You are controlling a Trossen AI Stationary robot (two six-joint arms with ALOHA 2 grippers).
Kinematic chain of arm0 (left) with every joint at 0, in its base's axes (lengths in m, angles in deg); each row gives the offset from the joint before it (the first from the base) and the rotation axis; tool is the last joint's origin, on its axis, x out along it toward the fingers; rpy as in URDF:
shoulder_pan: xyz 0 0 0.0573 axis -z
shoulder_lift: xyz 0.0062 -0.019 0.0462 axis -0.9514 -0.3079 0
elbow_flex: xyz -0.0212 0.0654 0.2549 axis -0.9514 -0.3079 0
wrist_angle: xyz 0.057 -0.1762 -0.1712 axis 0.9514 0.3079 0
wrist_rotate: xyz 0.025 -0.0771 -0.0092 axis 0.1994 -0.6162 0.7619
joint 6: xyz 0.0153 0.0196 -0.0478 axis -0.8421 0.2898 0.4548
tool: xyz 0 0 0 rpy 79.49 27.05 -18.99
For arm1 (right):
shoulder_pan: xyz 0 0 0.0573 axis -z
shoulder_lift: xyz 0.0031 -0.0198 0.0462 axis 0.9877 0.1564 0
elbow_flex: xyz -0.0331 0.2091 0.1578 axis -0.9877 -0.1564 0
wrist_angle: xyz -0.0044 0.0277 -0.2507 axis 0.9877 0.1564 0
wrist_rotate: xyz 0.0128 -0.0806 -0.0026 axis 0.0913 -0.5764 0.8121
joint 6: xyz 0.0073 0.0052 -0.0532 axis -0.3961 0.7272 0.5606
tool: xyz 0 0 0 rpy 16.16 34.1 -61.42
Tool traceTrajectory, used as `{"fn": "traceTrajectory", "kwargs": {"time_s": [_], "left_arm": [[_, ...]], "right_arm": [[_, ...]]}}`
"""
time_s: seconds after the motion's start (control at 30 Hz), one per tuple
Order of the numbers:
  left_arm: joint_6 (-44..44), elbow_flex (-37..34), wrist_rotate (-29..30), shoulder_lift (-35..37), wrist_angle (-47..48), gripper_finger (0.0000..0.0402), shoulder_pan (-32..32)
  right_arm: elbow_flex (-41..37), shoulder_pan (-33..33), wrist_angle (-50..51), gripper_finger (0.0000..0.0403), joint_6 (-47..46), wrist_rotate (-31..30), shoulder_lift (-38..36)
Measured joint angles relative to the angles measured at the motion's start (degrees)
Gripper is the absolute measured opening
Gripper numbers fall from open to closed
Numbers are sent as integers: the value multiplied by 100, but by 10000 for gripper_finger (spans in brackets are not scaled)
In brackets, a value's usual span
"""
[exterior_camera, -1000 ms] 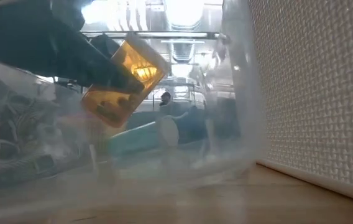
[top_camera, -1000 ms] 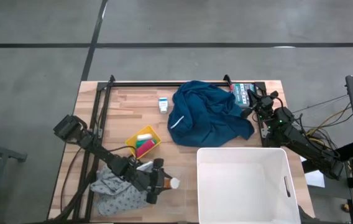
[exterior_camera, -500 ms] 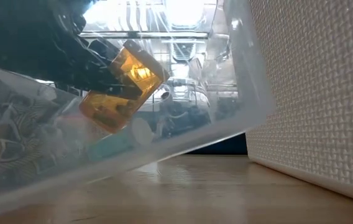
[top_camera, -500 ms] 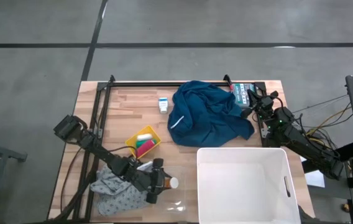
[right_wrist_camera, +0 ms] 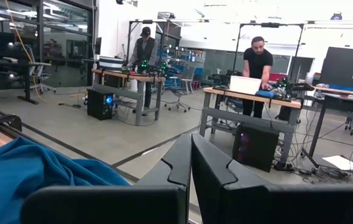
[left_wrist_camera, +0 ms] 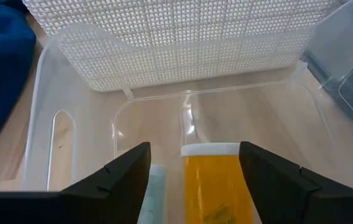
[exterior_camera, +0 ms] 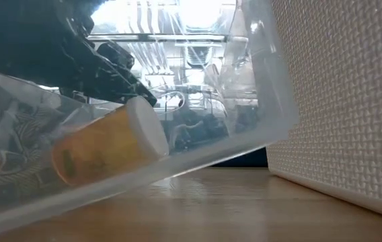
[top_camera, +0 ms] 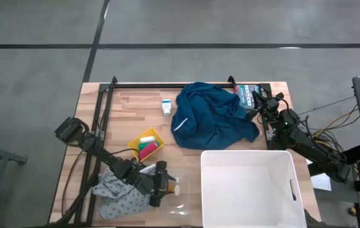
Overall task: Pick & Place Medicine items
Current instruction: Put the white blue pill bottle into the transparent bin
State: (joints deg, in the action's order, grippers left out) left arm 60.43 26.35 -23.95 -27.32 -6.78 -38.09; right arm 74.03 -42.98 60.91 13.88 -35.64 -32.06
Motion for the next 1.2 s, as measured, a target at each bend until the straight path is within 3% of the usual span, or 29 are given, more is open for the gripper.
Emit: {"fn": "traceTrajectory", "kwargs": {"time_s": [0.33, 0.97, 1.2], "left_arm": [[2, 2, 0, 0, -14, 280, 0], [18, 16, 0, 12, -13, 281, 0], [28, 43, -2, 466, 30, 281, 4]], "right_arm": [[0, 0, 0, 8, 0, -2, 0], [0, 1, 0, 8, 0, -2, 0], [0, 0, 0, 8, 2, 0, 2]]}}
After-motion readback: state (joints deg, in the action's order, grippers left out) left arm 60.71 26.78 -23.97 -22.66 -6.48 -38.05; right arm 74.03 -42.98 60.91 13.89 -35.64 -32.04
